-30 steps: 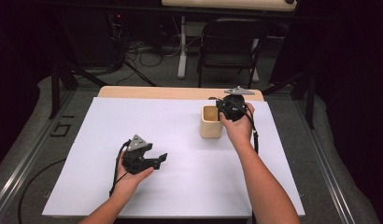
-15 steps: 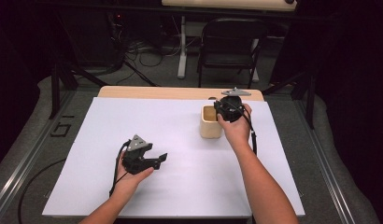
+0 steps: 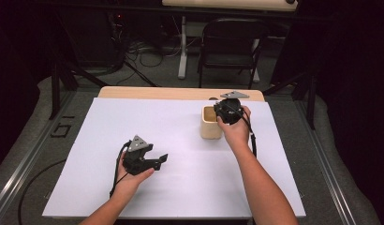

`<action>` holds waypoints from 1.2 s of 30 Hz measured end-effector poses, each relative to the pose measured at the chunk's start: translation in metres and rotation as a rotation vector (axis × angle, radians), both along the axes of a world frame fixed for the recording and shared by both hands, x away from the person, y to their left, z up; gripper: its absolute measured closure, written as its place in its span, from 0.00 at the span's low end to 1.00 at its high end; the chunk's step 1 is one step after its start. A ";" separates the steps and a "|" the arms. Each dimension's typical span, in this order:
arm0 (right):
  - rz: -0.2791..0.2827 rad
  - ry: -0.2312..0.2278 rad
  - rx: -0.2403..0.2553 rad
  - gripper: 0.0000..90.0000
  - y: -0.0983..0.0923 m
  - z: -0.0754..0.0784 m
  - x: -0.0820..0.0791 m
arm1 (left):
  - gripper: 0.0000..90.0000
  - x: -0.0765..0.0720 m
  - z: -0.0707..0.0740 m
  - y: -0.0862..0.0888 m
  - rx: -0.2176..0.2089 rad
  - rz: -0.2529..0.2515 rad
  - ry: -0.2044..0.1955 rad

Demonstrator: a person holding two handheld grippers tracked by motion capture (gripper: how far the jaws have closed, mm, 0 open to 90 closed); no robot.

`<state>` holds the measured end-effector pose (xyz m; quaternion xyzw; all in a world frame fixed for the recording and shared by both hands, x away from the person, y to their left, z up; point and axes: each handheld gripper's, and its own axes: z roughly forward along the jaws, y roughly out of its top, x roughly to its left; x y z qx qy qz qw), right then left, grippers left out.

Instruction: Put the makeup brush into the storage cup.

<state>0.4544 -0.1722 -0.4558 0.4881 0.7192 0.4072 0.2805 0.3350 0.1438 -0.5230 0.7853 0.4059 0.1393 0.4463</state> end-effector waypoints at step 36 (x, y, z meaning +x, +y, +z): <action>-0.018 0.013 0.008 0.51 -0.003 -0.009 0.004 | 0.29 0.000 0.000 0.000 0.002 0.000 0.002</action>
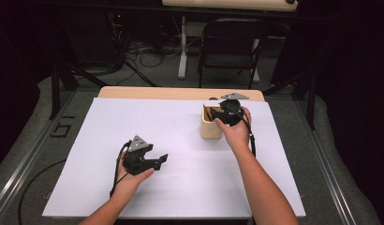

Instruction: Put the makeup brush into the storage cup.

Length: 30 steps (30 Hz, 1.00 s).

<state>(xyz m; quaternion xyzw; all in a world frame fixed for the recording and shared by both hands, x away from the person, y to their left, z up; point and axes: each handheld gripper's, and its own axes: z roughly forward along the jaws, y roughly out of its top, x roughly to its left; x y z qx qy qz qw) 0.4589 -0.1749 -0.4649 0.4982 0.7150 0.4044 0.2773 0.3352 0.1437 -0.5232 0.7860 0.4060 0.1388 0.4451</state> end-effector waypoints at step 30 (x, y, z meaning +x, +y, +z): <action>0.055 -0.018 -0.046 0.39 0.002 0.011 -0.016 | 0.28 0.000 0.001 0.001 -0.019 0.012 -0.007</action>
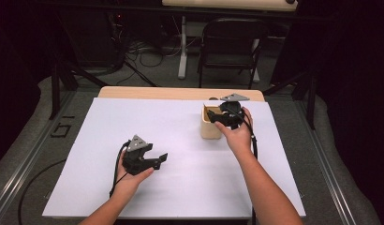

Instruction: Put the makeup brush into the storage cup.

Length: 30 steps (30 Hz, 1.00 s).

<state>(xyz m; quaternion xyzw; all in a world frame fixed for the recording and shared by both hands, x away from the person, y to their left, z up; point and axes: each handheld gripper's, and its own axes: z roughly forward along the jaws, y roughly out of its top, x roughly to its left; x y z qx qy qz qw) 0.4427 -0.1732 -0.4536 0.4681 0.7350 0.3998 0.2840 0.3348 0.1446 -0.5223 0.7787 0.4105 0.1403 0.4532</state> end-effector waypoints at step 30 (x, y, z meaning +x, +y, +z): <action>0.042 -0.006 0.007 0.39 -0.010 -0.002 -0.040 | 0.28 0.004 0.002 0.006 0.012 0.034 0.019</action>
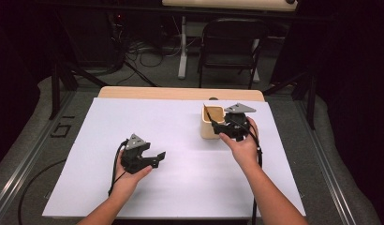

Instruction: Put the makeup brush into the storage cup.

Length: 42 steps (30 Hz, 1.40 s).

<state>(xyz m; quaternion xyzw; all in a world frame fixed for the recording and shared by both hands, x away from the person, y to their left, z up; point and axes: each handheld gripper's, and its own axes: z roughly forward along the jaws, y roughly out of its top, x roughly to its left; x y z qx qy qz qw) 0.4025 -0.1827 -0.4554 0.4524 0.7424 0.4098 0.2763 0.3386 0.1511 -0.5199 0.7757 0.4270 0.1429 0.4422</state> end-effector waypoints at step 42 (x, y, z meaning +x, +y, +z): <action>0.021 0.009 0.040 0.40 -0.031 -0.037 -0.070 | 0.25 -0.018 0.013 0.083 0.050 0.105 -0.025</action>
